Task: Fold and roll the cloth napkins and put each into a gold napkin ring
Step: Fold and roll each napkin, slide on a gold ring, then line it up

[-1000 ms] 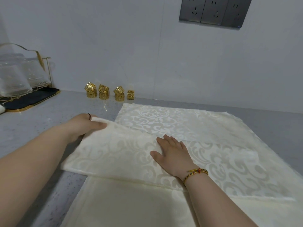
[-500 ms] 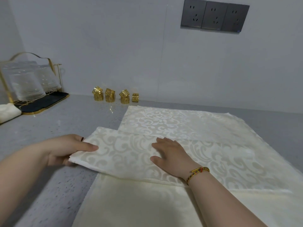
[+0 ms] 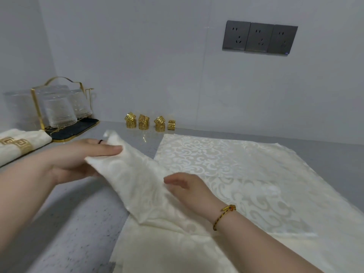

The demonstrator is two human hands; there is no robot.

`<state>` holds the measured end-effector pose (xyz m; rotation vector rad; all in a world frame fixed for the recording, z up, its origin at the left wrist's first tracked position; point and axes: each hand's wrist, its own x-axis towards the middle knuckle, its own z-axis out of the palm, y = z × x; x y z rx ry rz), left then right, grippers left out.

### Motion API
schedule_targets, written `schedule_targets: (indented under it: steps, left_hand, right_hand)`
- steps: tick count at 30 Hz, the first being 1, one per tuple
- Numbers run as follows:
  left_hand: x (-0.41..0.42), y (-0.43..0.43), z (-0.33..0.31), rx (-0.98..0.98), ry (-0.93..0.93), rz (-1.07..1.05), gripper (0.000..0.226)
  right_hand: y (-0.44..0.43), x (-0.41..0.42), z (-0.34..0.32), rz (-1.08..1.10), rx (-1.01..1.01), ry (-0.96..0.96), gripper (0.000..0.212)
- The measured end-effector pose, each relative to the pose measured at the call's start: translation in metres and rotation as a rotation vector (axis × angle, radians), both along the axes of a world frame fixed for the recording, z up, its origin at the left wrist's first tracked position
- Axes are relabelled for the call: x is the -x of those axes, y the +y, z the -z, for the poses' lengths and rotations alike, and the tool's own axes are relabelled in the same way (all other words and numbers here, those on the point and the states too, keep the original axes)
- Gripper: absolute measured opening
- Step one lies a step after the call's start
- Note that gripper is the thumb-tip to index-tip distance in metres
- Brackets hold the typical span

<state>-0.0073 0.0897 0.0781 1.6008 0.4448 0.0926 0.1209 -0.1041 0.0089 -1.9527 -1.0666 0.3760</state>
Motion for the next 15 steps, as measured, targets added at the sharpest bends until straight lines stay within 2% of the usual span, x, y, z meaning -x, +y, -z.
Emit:
schedule_targets:
  steps: [3, 4, 6, 8, 10, 13, 15]
  left_hand:
    - [-0.024, -0.043, -0.012, -0.041, -0.096, 0.109, 0.044]
    - [-0.036, -0.06, -0.013, -0.077, -0.108, 0.125, 0.029]
    - [-0.055, -0.083, -0.011, -0.204, -0.114, 0.125, 0.018]
    - [-0.069, -0.109, -0.004, -0.305, -0.118, 0.135, 0.017]
    - [-0.079, -0.131, 0.007, -0.371, -0.113, 0.175, 0.031]
    - [-0.085, -0.156, 0.026, -0.472, -0.084, 0.316, 0.042]
    - [-0.087, -0.167, 0.035, -0.525, -0.055, 0.446, 0.036]
  right_hand:
    - [-0.011, 0.005, -0.028, 0.102, -0.376, 0.368, 0.018]
    - [-0.019, 0.005, -0.037, 0.127, -0.434, 0.442, 0.018]
    - [-0.033, -0.001, -0.051, 0.16, -0.458, 0.533, 0.02]
    - [-0.048, -0.013, -0.055, 0.23, -0.403, 0.584, 0.035]
    - [-0.066, -0.022, -0.053, 0.281, -0.352, 0.623, 0.044]
    - [-0.091, -0.032, -0.047, 0.296, -0.259, 0.618, 0.041]
    - [-0.102, -0.033, -0.043, 0.345, -0.169, 0.549, 0.027]
